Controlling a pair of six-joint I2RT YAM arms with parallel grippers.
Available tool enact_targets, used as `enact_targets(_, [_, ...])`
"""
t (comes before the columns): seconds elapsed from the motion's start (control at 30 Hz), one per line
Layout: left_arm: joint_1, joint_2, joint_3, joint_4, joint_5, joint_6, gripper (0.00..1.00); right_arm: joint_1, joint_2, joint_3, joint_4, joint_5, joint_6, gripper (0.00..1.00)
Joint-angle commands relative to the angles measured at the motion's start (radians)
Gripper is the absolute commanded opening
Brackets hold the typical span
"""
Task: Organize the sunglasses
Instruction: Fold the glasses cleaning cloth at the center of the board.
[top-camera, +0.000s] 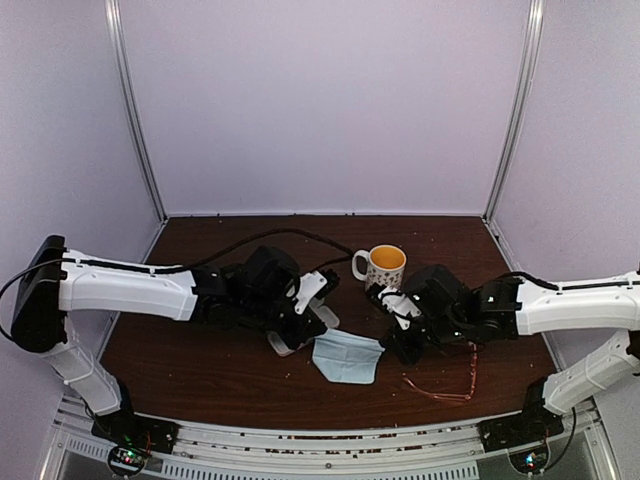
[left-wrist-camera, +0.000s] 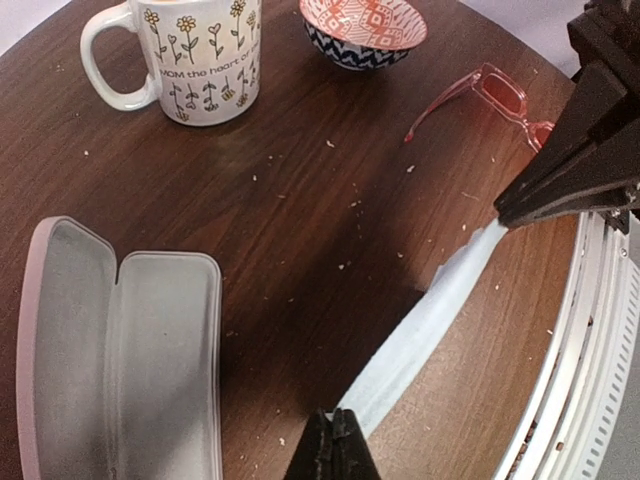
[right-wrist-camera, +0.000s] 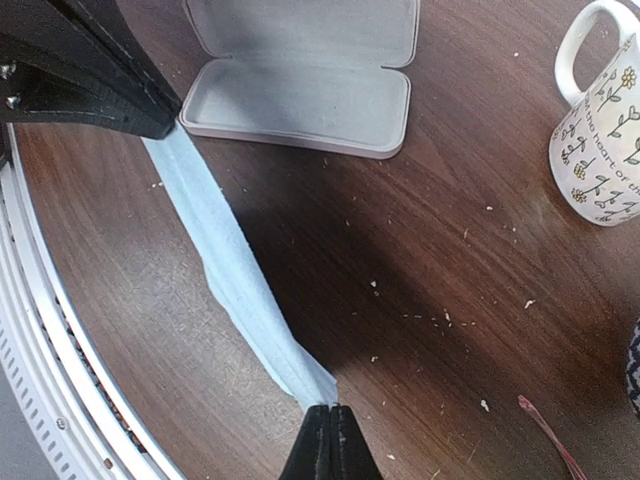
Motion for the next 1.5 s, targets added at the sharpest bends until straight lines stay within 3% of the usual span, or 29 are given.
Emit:
enact_targets(0.0, [-0.015, -0.056, 0.012, -0.05, -0.032, -0.001, 0.0, 0.005, -0.059, 0.026, -0.073, 0.018, -0.003, 0.0])
enact_targets(0.6, [-0.247, -0.177, -0.032, -0.153, -0.198, -0.169, 0.0, 0.227, -0.179, -0.004, -0.126, 0.046, 0.145, 0.0])
enact_targets(0.8, [-0.234, -0.161, -0.047, -0.15, -0.244, -0.196, 0.0, 0.227, -0.17, -0.024, -0.112, 0.104, 0.174, 0.0])
enact_targets(1.1, [-0.118, -0.042, -0.019, -0.096, -0.172, -0.143, 0.0, 0.122, -0.062, -0.003, -0.101, 0.128, 0.137, 0.0])
enact_targets(1.47, [-0.059, 0.091, 0.057, -0.073, -0.16, -0.097, 0.0, 0.035, 0.07, 0.03, -0.063, 0.16, 0.075, 0.0])
